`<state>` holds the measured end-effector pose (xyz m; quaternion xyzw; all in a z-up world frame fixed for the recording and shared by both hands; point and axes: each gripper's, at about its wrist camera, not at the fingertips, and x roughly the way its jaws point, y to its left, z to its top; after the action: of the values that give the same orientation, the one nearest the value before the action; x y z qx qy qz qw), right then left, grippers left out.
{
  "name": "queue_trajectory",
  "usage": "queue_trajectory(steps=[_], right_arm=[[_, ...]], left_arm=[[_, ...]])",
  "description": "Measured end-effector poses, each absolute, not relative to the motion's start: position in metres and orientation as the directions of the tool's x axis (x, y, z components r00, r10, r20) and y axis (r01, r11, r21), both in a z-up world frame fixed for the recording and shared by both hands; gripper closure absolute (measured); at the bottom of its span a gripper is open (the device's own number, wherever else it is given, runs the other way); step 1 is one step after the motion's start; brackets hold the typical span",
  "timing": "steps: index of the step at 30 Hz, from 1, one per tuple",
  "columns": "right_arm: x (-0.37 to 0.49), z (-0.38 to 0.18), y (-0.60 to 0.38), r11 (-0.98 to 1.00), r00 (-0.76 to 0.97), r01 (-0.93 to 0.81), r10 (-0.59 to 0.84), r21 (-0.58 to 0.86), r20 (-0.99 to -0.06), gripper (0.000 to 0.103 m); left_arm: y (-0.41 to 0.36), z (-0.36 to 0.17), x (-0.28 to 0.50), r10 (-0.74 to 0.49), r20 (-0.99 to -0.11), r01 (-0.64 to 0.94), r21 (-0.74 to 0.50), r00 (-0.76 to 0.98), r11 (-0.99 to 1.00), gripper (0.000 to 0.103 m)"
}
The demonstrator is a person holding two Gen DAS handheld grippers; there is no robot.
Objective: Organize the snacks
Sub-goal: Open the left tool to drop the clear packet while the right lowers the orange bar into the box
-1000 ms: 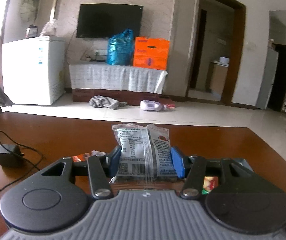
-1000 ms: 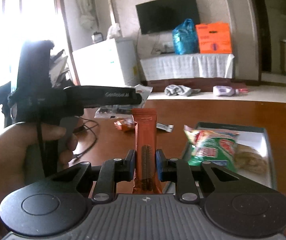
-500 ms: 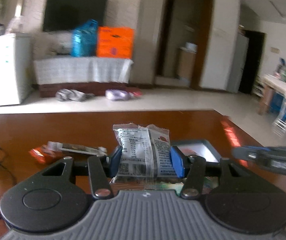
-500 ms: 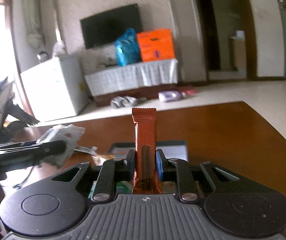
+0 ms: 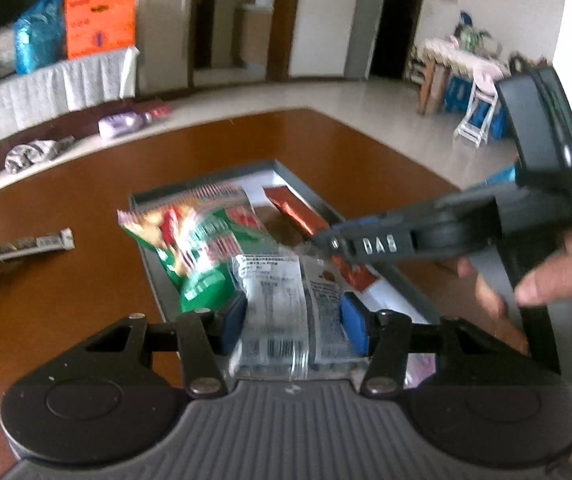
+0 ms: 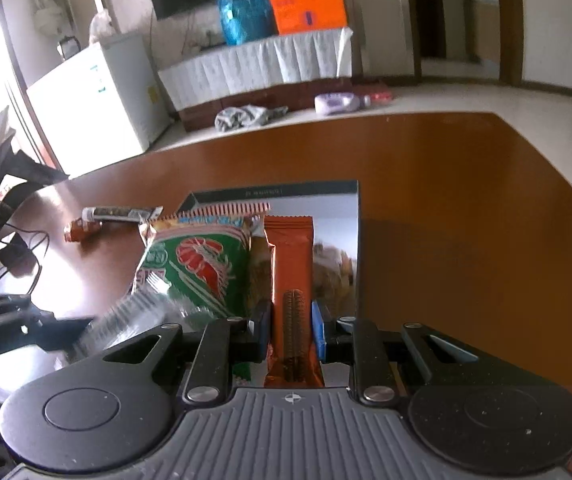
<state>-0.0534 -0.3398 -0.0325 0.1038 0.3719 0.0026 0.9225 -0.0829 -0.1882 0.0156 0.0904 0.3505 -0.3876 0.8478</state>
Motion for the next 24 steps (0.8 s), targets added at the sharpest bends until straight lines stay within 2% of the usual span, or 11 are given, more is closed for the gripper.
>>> queue_trajectory(steps=[10, 13, 24], right_arm=[[-0.053, -0.035, -0.337, 0.979, 0.707, 0.087, 0.071, 0.186, -0.703, 0.08], [-0.054, -0.037, -0.336, 0.979, 0.701, 0.086, 0.074, 0.187, -0.709, 0.079], [-0.055, -0.037, -0.338, 0.979, 0.701, 0.082, 0.076, 0.186, -0.709, 0.079]], left_arm=[[-0.197, 0.003, -0.094, -0.601, -0.678, 0.753, -0.106, 0.423, 0.649, 0.054], [-0.2, 0.004, -0.085, -0.609, -0.673, 0.761, -0.106, 0.418, 0.64, 0.058], [-0.196, 0.003, -0.085, -0.624, -0.665, 0.768, -0.116, 0.411, 0.629, 0.059]])
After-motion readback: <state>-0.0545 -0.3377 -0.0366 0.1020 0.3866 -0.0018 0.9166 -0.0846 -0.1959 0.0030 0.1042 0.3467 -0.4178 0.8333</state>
